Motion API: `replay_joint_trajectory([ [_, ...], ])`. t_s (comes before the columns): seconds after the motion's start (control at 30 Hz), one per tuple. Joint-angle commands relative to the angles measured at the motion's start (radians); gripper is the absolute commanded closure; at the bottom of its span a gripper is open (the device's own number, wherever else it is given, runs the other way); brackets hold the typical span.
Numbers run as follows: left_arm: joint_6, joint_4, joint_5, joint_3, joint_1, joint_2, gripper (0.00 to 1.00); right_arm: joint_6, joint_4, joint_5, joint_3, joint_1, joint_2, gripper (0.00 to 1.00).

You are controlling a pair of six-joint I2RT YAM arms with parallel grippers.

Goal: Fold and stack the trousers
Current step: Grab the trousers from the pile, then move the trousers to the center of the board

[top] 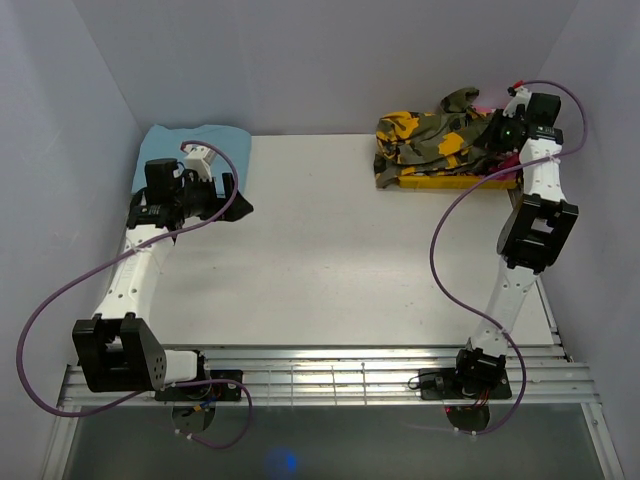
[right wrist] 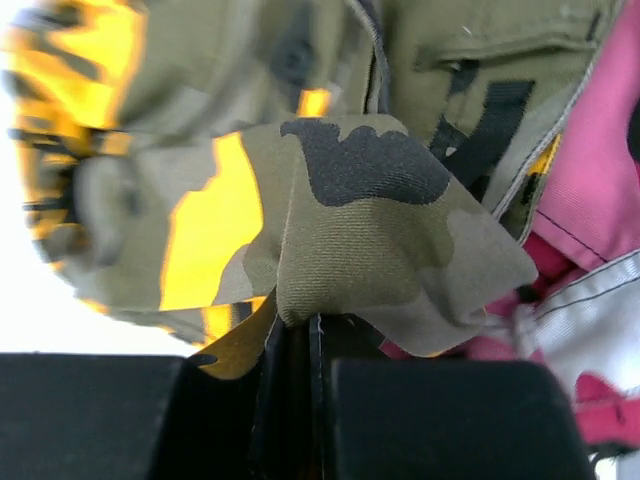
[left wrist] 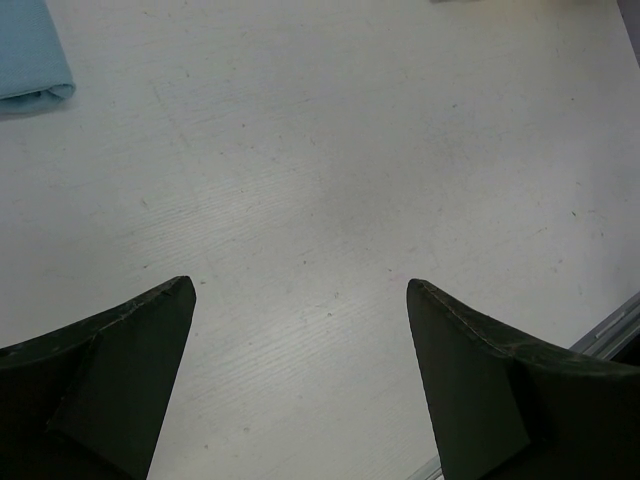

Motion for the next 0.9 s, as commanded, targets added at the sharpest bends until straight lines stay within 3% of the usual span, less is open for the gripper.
replay_joint_trajectory([
  [0.0,-0.009,0.006,0.044,0.056,0.003,-0.039,0.02,0.103,0.127,-0.187,-0.004,0.036,-0.241,0.92],
  [0.23,-0.006,-0.018,0.052,0.110,0.003,-0.097,0.02,0.292,0.231,-0.347,-0.038,0.060,-0.449,0.92],
  [0.37,0.023,-0.050,0.058,0.142,0.003,-0.161,0.02,0.526,0.329,-0.468,-0.055,0.080,-0.577,0.92],
  [0.47,0.112,-0.083,0.151,0.171,0.003,-0.204,0.02,0.568,0.351,-0.566,-0.186,0.100,-0.711,0.92],
  [0.57,0.198,-0.096,0.343,0.153,0.000,-0.203,0.02,0.420,0.327,-0.677,-0.526,0.170,-0.953,0.92],
  [0.63,0.226,-0.104,0.380,0.147,-0.046,-0.176,0.02,0.314,0.298,-0.663,-0.657,0.224,-0.992,0.92],
  [0.77,0.256,-0.112,0.371,0.162,-0.126,-0.082,0.02,0.008,0.117,-0.562,-0.754,0.406,-1.023,0.92],
  [0.87,0.266,-0.113,0.362,0.179,-0.160,-0.008,0.04,-0.249,0.049,-0.365,-0.916,0.580,-1.070,0.92],
])
